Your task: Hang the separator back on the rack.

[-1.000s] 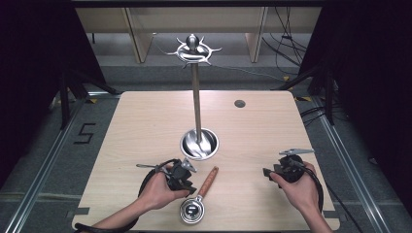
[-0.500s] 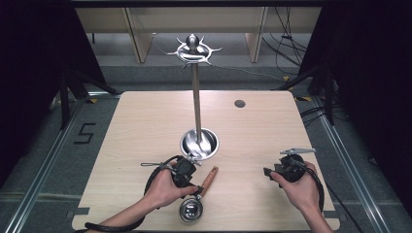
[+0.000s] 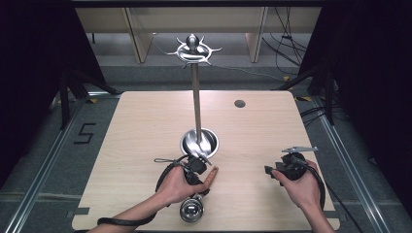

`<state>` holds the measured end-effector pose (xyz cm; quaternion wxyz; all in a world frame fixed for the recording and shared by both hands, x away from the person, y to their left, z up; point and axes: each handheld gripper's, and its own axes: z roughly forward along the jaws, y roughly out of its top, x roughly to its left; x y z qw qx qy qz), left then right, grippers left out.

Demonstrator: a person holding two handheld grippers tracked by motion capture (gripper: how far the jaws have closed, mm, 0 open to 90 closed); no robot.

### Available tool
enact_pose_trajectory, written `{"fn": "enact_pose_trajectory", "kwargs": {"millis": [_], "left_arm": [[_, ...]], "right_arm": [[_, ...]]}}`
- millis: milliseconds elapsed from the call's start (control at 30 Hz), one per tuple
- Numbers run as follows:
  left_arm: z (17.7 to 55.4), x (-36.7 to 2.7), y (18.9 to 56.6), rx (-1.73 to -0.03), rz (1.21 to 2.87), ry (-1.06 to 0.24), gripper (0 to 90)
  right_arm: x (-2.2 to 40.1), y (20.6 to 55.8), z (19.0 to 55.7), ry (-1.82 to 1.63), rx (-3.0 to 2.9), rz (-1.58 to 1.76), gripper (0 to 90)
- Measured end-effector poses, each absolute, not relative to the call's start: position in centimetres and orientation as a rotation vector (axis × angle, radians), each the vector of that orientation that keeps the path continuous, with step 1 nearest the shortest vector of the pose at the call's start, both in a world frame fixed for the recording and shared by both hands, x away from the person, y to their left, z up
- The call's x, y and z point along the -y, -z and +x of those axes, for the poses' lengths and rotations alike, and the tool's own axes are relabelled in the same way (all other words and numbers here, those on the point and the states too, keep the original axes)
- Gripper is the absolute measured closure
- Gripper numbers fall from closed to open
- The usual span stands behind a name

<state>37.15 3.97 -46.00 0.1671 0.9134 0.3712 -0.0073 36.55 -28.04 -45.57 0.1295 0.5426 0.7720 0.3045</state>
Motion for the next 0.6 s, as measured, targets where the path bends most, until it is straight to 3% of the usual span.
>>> {"fn": "enact_pose_trajectory", "kwargs": {"millis": [600], "left_arm": [[37.7,-1.8,47.8,-1.193,2.697,0.092,49.8]], "right_arm": [[28.2,45.7,36.5,-0.881,-2.224,1.606,49.4]]}}
